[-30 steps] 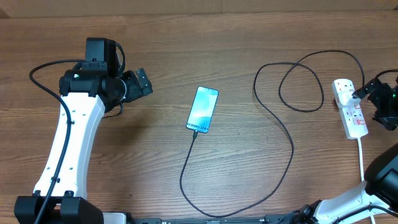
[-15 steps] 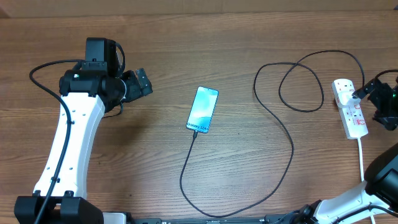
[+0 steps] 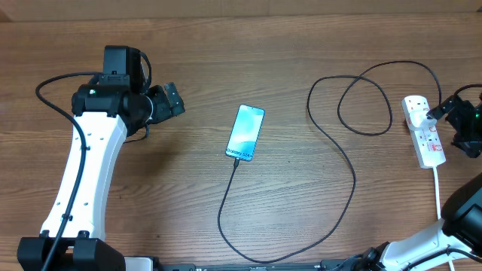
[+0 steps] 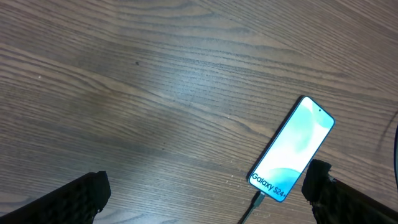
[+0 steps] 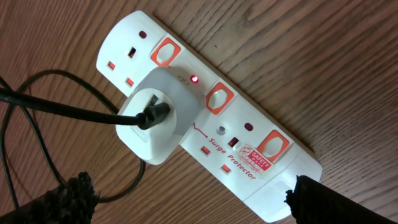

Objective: Plug charger to phone and switch on socket

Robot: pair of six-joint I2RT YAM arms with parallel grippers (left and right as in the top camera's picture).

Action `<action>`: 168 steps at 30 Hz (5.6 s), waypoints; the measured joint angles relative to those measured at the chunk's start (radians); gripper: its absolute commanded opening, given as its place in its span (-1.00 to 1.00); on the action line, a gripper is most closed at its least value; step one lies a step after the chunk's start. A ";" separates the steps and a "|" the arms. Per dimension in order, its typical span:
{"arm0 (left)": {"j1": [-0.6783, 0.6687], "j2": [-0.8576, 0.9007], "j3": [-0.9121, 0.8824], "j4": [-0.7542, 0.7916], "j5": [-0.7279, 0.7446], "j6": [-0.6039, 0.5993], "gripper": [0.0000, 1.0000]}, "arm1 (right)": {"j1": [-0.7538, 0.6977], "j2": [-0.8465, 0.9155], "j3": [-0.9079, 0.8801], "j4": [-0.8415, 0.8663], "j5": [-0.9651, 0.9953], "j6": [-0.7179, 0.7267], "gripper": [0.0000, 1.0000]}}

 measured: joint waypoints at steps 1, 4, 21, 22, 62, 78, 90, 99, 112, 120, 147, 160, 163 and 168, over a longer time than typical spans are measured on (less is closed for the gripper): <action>0.000 0.000 0.000 0.000 0.000 0.000 1.00 | 0.000 0.000 0.000 0.000 0.000 0.000 1.00; 0.000 0.000 0.000 0.000 0.000 0.000 1.00 | 0.000 0.000 0.000 0.000 0.000 0.000 1.00; 0.000 0.000 0.000 0.005 0.000 0.000 1.00 | 0.000 0.000 0.000 0.000 0.000 -0.002 1.00; 0.000 0.000 0.000 0.005 0.000 0.000 1.00 | 0.000 0.000 0.000 0.000 0.000 -0.003 1.00; -0.136 -0.145 -0.072 0.934 -0.004 0.000 0.99 | -0.002 0.000 -0.002 0.000 0.000 -0.003 1.00; -0.136 -0.631 -0.401 0.933 -0.003 0.000 1.00 | -0.002 0.000 -0.002 0.000 0.000 -0.003 1.00; 0.006 -1.248 -0.835 0.967 -0.004 0.000 1.00 | -0.003 0.000 -0.002 0.000 0.000 -0.003 1.00; 0.008 -1.485 -1.026 1.004 -0.004 0.000 1.00 | -0.003 0.000 -0.002 0.001 0.000 -0.003 0.99; 0.041 -1.534 -1.122 1.038 -0.004 0.000 1.00 | -0.003 0.000 -0.002 0.000 0.000 -0.003 1.00; 0.041 -1.534 -1.270 1.041 -0.004 0.000 0.99 | -0.003 0.000 -0.002 0.001 0.000 -0.003 1.00; 0.041 -1.536 -1.389 0.944 -0.004 0.000 0.99 | -0.003 0.000 -0.002 0.001 0.000 -0.003 1.00; 0.041 -1.536 -1.389 0.944 -0.004 0.000 1.00 | -0.003 0.000 -0.002 0.000 0.000 -0.003 1.00; 0.041 -1.536 -1.389 0.944 -0.004 0.000 0.99 | -0.003 0.000 -0.002 0.000 0.000 -0.003 1.00; 0.041 -1.536 -1.389 0.944 -0.004 0.000 1.00 | -0.003 0.000 -0.002 0.000 0.000 -0.003 1.00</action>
